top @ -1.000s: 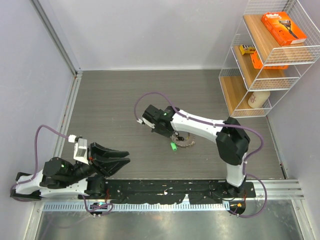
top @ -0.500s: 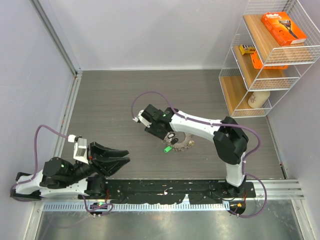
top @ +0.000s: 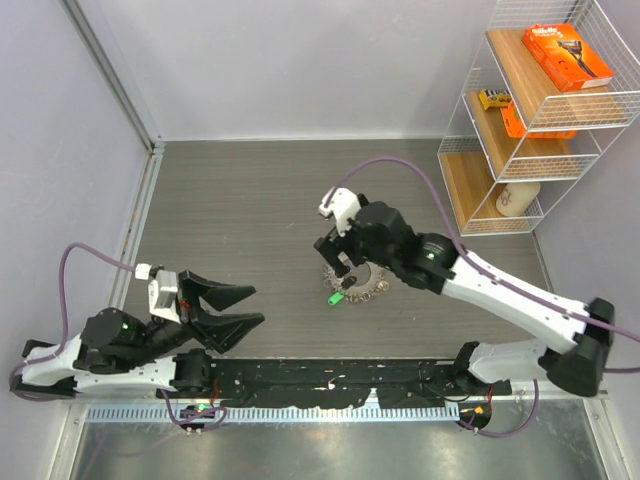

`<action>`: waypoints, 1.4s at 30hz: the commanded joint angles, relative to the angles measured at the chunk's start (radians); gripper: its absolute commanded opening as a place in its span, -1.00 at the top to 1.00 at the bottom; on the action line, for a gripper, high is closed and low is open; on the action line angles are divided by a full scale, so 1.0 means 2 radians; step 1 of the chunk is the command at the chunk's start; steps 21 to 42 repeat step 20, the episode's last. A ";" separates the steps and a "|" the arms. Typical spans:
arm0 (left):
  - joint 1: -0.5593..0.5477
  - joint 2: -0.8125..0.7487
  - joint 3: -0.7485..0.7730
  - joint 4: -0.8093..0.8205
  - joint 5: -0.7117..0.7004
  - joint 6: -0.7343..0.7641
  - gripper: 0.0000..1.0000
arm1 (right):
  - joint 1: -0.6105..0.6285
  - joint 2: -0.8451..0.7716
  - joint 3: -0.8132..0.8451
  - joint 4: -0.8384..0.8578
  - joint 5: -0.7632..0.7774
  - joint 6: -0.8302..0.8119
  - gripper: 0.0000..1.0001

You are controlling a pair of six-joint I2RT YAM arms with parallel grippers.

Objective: Put the keys on the keyring

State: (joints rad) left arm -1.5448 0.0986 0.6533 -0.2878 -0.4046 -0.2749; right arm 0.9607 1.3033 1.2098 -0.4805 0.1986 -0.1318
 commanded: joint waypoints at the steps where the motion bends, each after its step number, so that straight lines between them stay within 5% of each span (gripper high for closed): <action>1: -0.002 0.045 0.033 -0.004 -0.016 0.030 -0.40 | 0.000 -0.098 -0.040 0.055 0.000 0.052 -0.92; 4: -0.002 0.077 0.051 -0.006 -0.019 0.049 -0.64 | 0.000 -0.148 -0.042 0.042 -0.021 0.061 -0.92; 7: -0.002 0.109 0.076 -0.013 -0.030 0.068 -0.99 | 0.000 -0.171 -0.037 0.029 0.063 0.084 -0.92; 11: -0.002 0.141 0.099 -0.016 -0.035 0.089 -0.99 | 0.000 -0.181 -0.019 -0.007 0.122 0.097 -0.92; 42: -0.002 0.178 0.138 -0.016 -0.035 0.121 -0.99 | 0.000 -0.204 -0.004 -0.026 0.138 0.100 -0.91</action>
